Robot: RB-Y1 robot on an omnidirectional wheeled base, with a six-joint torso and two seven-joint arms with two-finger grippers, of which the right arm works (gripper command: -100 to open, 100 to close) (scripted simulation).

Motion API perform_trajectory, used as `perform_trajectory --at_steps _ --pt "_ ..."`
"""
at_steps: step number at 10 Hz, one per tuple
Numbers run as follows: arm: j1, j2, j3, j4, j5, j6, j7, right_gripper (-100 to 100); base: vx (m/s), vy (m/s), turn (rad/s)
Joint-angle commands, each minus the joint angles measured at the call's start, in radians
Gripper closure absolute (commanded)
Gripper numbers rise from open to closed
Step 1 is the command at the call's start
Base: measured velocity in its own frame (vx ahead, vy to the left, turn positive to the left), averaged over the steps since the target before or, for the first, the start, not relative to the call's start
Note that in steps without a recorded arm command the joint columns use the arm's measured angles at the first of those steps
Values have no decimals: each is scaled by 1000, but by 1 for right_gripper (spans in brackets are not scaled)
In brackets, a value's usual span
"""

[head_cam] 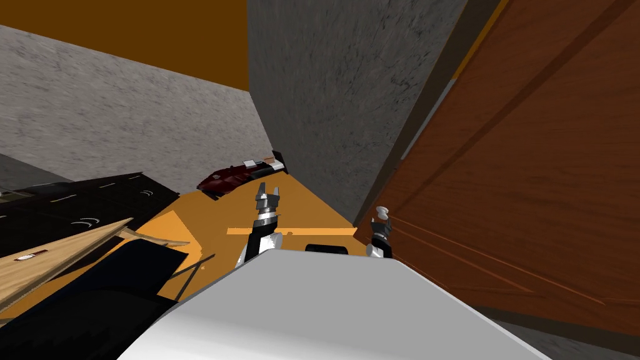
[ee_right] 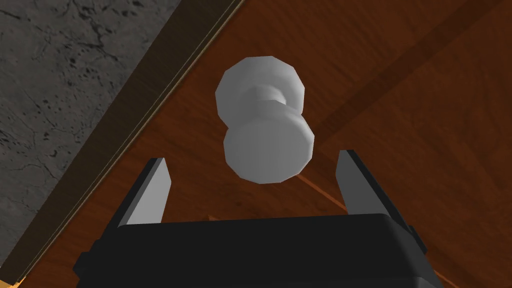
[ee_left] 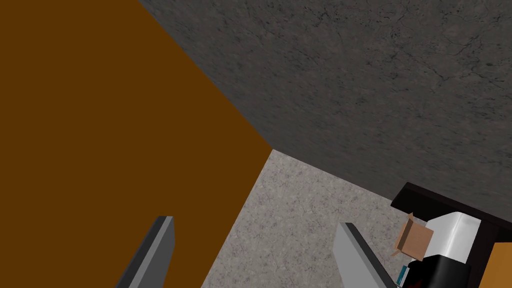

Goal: Pull the door open

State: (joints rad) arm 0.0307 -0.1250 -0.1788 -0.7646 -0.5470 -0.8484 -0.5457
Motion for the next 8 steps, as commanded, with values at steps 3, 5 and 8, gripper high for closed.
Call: perform_trajectory --at_steps 3,5,8 --pt "-5 3 23 -5 -35 -3 -93 -100 -67 5 23" --pt "-10 5 44 -11 -68 -4 -155 -100 -58 -7 30" --pt "-13 7 55 -14 -85 -5 -212 -100 -54 -4 13"
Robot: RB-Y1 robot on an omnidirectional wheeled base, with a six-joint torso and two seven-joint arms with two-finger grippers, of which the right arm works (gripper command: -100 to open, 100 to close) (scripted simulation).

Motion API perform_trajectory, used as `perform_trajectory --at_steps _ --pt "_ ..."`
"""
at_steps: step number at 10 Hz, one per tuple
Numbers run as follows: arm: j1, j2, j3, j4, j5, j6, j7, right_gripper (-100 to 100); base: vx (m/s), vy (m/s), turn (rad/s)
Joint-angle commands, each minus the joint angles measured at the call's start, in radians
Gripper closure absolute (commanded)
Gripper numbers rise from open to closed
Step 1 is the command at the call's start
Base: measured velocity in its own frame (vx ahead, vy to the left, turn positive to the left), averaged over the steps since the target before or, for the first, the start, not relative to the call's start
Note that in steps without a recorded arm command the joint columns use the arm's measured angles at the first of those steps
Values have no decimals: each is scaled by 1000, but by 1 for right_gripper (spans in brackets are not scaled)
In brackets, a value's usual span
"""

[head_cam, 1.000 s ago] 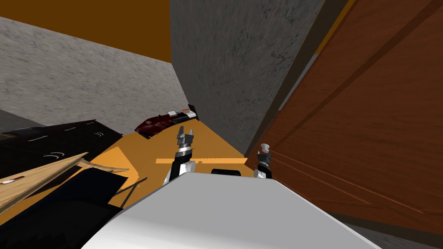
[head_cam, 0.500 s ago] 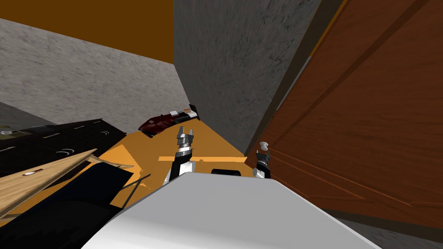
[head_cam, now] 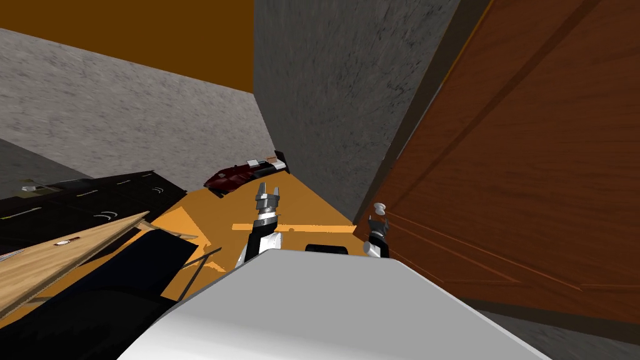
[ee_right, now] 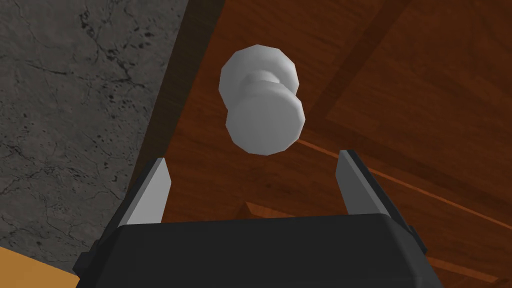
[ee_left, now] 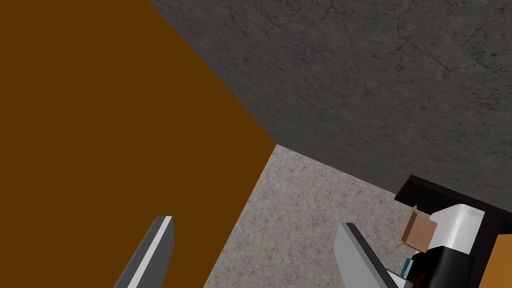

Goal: Pull the door open

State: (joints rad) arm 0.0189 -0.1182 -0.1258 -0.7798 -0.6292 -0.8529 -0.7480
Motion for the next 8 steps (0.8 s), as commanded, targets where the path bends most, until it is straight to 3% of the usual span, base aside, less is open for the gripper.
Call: perform_trajectory --at_steps 1,8 --pt "-4 1 12 -1 -18 -2 -49 -100 -51 0 27" --pt "-15 7 58 -13 -90 -5 -222 -100 -68 -3 21"
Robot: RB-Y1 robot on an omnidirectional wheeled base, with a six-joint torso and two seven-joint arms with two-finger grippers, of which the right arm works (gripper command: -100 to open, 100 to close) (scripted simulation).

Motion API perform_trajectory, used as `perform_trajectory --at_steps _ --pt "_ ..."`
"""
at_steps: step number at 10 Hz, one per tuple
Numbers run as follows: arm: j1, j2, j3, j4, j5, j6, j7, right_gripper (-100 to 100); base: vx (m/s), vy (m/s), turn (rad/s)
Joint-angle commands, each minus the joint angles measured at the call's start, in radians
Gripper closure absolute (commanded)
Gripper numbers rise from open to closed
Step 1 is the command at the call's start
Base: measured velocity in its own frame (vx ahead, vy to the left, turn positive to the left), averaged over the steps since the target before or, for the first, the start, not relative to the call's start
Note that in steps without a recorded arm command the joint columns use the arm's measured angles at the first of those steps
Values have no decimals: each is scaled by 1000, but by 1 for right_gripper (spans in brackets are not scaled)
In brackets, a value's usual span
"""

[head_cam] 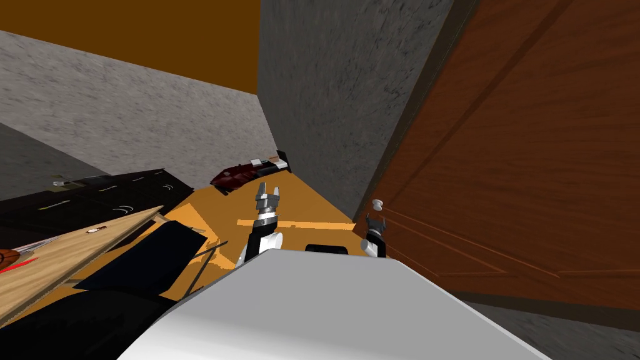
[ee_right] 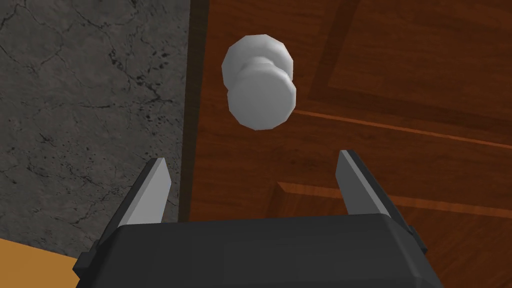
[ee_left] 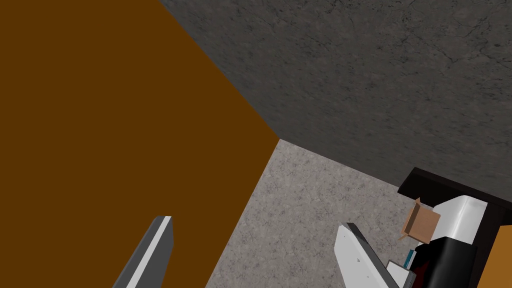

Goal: Pull the door open

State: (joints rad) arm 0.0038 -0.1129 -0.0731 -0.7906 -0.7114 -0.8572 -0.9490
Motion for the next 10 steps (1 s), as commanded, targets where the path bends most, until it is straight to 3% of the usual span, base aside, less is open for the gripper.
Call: perform_trajectory --at_steps 1,4,6,7,8,10 --pt "-2 3 13 -5 -19 -2 -50 -100 -83 -13 28" --pt "-6 5 32 -10 -48 -3 -129 -100 -75 -18 21" --pt "-8 6 40 -12 -61 -4 -161 -100 -53 -17 12" --pt "-8 5 37 -10 -57 -4 -150 -100 -21 -3 1" --pt "10 -28 30 -1 -65 -6 -191 -100 115 7 147" --pt "24 -54 23 6 -70 -7 -219 -100 175 30 99"
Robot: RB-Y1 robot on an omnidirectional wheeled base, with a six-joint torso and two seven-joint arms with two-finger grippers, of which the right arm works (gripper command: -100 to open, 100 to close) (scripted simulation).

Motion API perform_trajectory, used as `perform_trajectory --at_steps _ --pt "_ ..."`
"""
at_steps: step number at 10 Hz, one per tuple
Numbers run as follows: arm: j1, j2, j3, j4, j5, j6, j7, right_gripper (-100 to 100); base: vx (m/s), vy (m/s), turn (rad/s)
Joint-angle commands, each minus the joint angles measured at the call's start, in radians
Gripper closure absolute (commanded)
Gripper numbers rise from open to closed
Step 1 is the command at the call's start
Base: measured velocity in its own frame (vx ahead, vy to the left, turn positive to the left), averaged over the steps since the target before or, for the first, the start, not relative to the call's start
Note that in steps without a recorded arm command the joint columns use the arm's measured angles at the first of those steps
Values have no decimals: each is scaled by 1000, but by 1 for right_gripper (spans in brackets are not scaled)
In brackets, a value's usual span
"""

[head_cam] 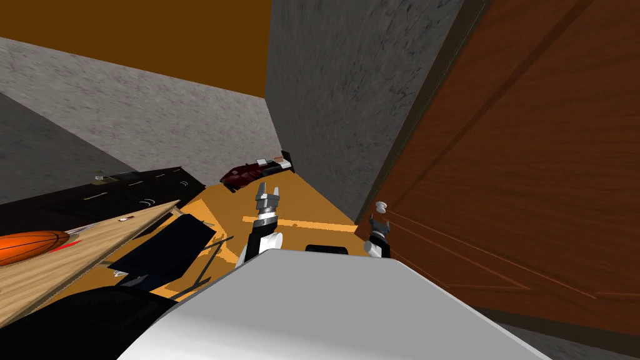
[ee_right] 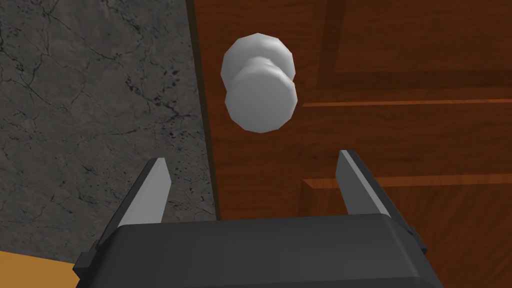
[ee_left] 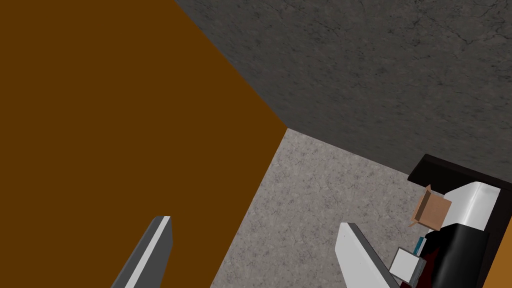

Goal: Pull the door open

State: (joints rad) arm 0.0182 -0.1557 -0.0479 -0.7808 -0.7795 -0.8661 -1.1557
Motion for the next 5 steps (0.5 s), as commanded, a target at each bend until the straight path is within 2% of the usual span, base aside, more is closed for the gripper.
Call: perform_trajectory --at_steps 1,5 --pt "18 -25 -6 0 -5 1 -28 -100 134 11 103" --pt "50 -84 -20 16 -18 -2 -95 -100 95 0 86"
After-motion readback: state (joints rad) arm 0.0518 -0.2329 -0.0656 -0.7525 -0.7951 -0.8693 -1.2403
